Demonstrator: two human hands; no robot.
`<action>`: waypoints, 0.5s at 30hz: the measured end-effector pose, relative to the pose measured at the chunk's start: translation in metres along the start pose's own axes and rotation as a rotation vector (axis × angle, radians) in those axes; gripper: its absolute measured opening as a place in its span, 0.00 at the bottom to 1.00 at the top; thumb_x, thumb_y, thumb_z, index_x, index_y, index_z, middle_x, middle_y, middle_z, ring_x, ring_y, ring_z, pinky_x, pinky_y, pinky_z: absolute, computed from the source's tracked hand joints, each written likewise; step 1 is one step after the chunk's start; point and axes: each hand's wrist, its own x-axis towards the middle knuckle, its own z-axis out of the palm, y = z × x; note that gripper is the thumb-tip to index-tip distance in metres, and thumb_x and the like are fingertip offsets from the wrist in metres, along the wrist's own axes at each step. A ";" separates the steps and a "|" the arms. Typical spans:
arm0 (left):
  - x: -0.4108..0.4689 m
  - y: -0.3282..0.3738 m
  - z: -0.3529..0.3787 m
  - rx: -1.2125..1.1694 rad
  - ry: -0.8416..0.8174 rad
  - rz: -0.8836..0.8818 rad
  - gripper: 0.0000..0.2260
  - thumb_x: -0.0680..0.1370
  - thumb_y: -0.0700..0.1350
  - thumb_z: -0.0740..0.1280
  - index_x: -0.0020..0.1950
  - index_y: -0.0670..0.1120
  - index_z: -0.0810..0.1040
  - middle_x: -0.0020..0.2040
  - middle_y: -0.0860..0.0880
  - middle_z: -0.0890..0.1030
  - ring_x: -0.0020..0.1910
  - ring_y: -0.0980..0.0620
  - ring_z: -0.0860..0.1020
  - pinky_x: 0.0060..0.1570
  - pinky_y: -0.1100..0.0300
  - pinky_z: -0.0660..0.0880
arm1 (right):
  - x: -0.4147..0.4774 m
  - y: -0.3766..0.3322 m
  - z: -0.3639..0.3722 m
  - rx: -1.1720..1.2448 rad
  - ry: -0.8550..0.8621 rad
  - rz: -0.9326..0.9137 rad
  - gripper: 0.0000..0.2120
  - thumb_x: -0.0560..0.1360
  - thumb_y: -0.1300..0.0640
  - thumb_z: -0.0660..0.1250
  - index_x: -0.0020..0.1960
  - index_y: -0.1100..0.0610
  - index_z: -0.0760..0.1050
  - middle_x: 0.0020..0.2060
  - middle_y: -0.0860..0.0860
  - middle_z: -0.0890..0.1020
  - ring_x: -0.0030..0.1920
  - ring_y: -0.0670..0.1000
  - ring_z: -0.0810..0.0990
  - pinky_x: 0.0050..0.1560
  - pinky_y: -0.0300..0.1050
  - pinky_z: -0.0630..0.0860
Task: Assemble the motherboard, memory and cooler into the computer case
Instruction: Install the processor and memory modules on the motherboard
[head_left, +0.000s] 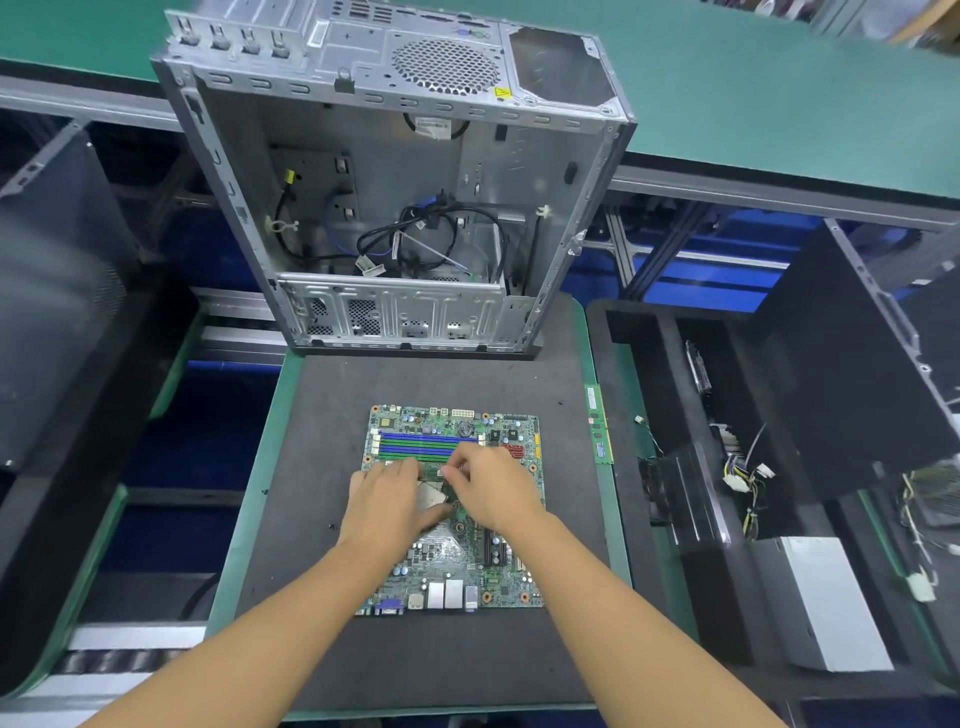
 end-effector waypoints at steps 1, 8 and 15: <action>0.000 0.004 0.000 0.061 0.001 -0.026 0.27 0.71 0.73 0.61 0.55 0.52 0.71 0.48 0.56 0.79 0.51 0.53 0.76 0.50 0.56 0.65 | 0.000 0.000 0.000 -0.002 -0.002 -0.001 0.10 0.83 0.47 0.62 0.56 0.51 0.78 0.49 0.50 0.84 0.51 0.53 0.79 0.45 0.47 0.77; 0.003 -0.028 -0.001 -0.192 -0.033 0.280 0.29 0.70 0.66 0.70 0.66 0.54 0.72 0.52 0.57 0.73 0.53 0.55 0.71 0.56 0.58 0.68 | 0.002 0.003 0.001 0.009 0.000 -0.023 0.09 0.83 0.47 0.63 0.56 0.51 0.78 0.48 0.50 0.84 0.47 0.53 0.80 0.45 0.49 0.80; 0.009 -0.030 0.000 -0.158 -0.060 0.427 0.19 0.72 0.54 0.74 0.61 0.53 0.78 0.55 0.56 0.71 0.55 0.55 0.70 0.57 0.57 0.71 | 0.006 0.007 0.000 0.036 -0.027 -0.010 0.10 0.82 0.45 0.64 0.55 0.51 0.77 0.49 0.49 0.84 0.52 0.53 0.79 0.49 0.50 0.79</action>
